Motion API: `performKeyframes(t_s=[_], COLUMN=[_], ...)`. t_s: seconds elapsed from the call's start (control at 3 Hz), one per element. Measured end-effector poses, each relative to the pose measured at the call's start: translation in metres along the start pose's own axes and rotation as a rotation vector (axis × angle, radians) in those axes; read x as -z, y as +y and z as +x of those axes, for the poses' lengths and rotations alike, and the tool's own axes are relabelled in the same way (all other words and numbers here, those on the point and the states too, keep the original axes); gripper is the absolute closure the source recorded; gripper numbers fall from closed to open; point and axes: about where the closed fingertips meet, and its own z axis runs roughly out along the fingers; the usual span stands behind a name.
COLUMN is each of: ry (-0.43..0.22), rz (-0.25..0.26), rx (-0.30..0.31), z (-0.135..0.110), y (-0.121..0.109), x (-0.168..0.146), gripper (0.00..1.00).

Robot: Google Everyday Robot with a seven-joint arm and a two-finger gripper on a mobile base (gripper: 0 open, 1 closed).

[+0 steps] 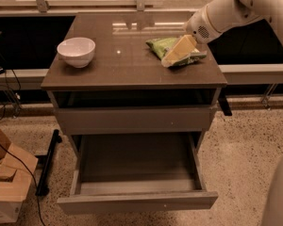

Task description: Place green jalapeno chip bag into middle drawer

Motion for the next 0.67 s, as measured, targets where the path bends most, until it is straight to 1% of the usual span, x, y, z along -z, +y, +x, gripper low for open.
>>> performKeyframes(t_s=[0.33,0.67], ry=[-0.007,0.002], rz=[0.005,-0.002], rx=[-0.075,-0.145], z=[0.016,0.034], y=[-0.029,-0.050], x=[-0.023,-0.044], gripper=[0.00,0.00])
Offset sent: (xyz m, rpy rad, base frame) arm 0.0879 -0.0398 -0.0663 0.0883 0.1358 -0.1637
